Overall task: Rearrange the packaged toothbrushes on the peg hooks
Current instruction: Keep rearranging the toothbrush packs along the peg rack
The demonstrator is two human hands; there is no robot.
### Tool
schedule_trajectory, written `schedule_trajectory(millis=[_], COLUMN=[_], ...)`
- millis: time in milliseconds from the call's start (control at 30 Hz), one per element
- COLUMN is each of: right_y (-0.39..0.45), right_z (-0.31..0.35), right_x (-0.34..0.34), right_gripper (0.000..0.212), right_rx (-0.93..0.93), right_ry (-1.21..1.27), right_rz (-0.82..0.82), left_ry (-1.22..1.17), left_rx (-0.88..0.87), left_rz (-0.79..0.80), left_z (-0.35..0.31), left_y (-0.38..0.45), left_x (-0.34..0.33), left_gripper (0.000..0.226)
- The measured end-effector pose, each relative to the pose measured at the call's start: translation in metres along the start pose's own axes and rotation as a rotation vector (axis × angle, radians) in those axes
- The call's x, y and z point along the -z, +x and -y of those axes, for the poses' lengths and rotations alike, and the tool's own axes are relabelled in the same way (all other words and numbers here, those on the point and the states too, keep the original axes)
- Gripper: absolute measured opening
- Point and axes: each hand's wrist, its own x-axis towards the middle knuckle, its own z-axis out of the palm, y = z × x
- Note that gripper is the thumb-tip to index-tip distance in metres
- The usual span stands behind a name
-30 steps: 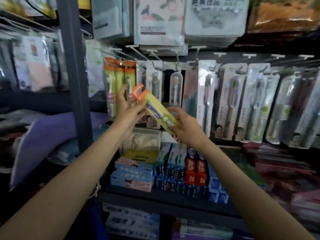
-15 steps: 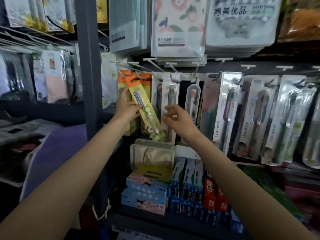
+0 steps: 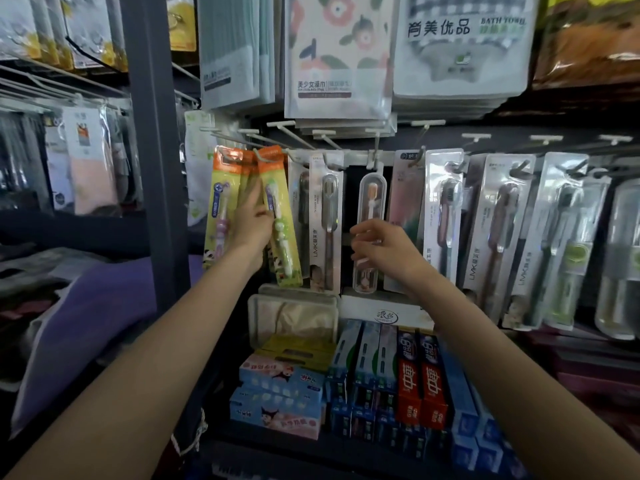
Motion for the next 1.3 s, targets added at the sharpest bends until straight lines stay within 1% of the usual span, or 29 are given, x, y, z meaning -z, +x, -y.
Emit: schedule_trajectory(millis=[100, 200, 267, 333, 400, 433, 467, 500, 533, 567, 600, 633, 700, 733, 800, 900, 967, 1033, 1067, 1133, 1200, 1300], right_y=[-0.003, -0.011, -0.019, -0.031, -0.045, -0.052, -0.057, -0.060, -0.061, -0.060, -0.058, -0.057, -0.055, -0.053, -0.049, -0.041, -0.040, -0.039, -0.039, -0.037, -0.034, -0.030], right_z=[0.002, 0.006, 0.008, 0.006, 0.002, -0.001, -0.005, -0.010, -0.015, -0.020, -0.025, -0.032, -0.043, -0.047, -0.052, -0.054, -0.057, -0.062, -0.064, -0.067, -0.069, -0.073], right_x=[0.001, 0.006, 0.013, 0.024, 0.037, 0.044, 0.052, 0.059, 0.066, 0.071, 0.075, 0.077, 0.078, 0.077, 0.077, 0.075, 0.074, 0.073, 0.073, 0.077, 0.081, 0.081], right_gripper=[0.014, 0.014, 0.015, 0.015, 0.017, 0.018, 0.021, 0.023, 0.026, 0.028, 0.031, 0.033, 0.034, 0.033, 0.033, 0.044, 0.040, 0.039, 0.043, 0.053, 0.058, 0.063], right_rx=[0.028, 0.082, 0.151, 0.250, 0.338, 0.366, 0.384, 0.379, 0.342, 0.281, 0.209, 0.143, 0.069, 0.050, 0.017, 0.025, 0.072, 0.088, 0.087, 0.079, 0.061, 0.105], right_ry=[-0.002, -0.048, -0.096, -0.178, -0.276, -0.317, -0.354, -0.383, -0.400, -0.407, -0.410, -0.417, -0.453, -0.466, -0.431, -0.310, -0.232, -0.201, -0.199, -0.251, -0.321, -0.315], right_rz=[-0.009, -0.046, -0.098, -0.213, -0.400, -0.511, -0.614, -0.690, -0.725, -0.720, -0.680, -0.621, -0.508, -0.470, -0.402, -0.267, -0.216, -0.203, -0.187, -0.157, -0.155, -0.196], left_ry=[0.111, 0.271, 0.318, 0.361, 0.411, 0.413, 0.387, 0.340, 0.291, 0.257, 0.231, 0.206, 0.166, 0.164, 0.189, 0.249, 0.225, 0.196, 0.197, 0.206, 0.203, 0.238], left_rx=[-0.051, -0.068, -0.122, -0.222, -0.340, -0.388, -0.422, -0.444, -0.446, -0.434, -0.415, -0.382, -0.281, -0.236, -0.175, -0.149, -0.148, -0.155, -0.182, -0.230, -0.287, -0.324], left_rz=[-0.010, -0.101, -0.182, -0.269, -0.315, -0.295, -0.234, -0.151, -0.059, 0.027, 0.118, 0.223, 0.434, 0.510, 0.588, 0.596, 0.616, 0.643, 0.637, 0.579, 0.504, 0.497], left_z=[-0.001, -0.001, 0.003, 0.005, 0.003, 0.002, -0.001, -0.004, -0.007, -0.011, -0.014, -0.015, -0.017, -0.016, -0.015, -0.009, -0.006, -0.008, -0.010, -0.014, -0.014, -0.015], left_y=[0.000, -0.007, -0.018, -0.037, -0.054, -0.060, -0.066, -0.070, -0.074, -0.079, -0.083, -0.087, -0.091, -0.092, -0.093, -0.091, -0.090, -0.087, -0.086, -0.083, -0.077, -0.068], left_x=[0.001, 0.004, 0.002, -0.005, -0.015, -0.021, -0.029, -0.038, -0.048, -0.060, -0.072, -0.084, -0.108, -0.119, -0.137, -0.153, -0.154, -0.149, -0.145, -0.136, -0.129, -0.121], left_gripper=[0.070, 0.070, 0.061, 0.050, 0.042, 0.040, 0.039, 0.038, 0.037, 0.036, 0.037, 0.042, 0.059, 0.067, 0.071, 0.060, 0.056, 0.057, 0.058, 0.066, 0.068, 0.065])
